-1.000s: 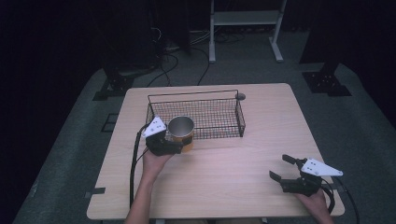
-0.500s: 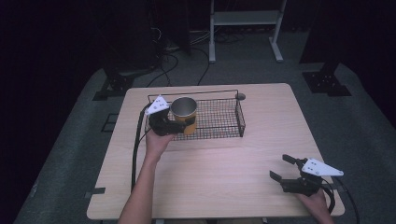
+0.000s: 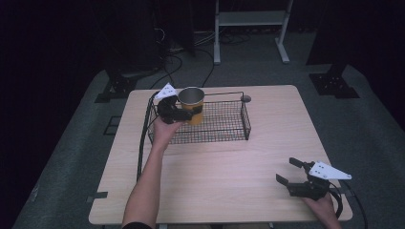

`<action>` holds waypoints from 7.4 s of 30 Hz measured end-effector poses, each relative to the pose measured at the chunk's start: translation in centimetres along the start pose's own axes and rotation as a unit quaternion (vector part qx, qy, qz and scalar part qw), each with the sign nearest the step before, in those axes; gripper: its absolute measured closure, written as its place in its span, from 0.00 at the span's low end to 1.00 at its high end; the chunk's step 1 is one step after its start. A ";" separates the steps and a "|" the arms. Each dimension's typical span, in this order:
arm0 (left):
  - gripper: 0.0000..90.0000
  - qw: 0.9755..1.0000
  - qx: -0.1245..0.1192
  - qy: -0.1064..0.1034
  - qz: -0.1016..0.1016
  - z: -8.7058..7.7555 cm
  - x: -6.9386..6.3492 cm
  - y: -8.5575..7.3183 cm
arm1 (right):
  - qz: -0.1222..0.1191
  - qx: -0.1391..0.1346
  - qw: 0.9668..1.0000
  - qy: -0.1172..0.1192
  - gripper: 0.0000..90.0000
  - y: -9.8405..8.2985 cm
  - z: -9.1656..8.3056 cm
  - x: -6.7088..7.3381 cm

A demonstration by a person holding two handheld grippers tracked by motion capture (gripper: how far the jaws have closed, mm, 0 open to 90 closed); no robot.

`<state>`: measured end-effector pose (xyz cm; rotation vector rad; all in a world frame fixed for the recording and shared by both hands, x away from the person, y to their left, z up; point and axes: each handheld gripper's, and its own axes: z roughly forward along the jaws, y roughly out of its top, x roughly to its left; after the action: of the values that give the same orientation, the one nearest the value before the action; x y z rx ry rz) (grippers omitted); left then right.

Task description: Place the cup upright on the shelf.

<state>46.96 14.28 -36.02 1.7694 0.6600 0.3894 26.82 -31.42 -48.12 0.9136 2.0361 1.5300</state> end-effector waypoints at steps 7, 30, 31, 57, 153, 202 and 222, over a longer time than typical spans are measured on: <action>0.16 1.000 0.011 0.000 -0.008 1.9 1.2 0.7 | -0.001 0.001 1.000 -0.001 0.15 0.0 0.0 0.0; 0.14 0.993 0.114 0.035 -0.002 5.1 2.8 -0.4 | -0.001 0.001 1.000 0.000 0.15 0.0 0.0 0.0; 0.14 0.992 0.122 0.037 -0.002 5.3 2.8 -0.6 | -0.001 0.001 1.000 0.000 0.15 0.0 0.0 0.0; 0.14 0.966 0.255 0.029 0.041 7.1 3.0 -1.7 | -0.002 0.001 1.000 -0.001 0.15 0.0 0.0 0.0; 0.02 0.988 0.138 0.030 0.060 -2.1 0.7 -1.8 | -0.003 0.002 1.000 0.000 0.15 0.0 0.0 0.1; 0.02 0.995 0.088 0.014 0.043 -6.5 -3.0 -6.0 | -0.003 0.002 1.000 0.000 0.15 0.0 0.0 0.1; 0.03 0.996 0.072 0.010 0.043 -7.9 -4.8 -7.4 | -0.003 0.002 1.000 -0.001 0.15 0.0 0.0 0.1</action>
<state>36.94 18.77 -40.38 1.9380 0.6395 0.4276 26.78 -31.35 -48.13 0.9092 2.0403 1.5222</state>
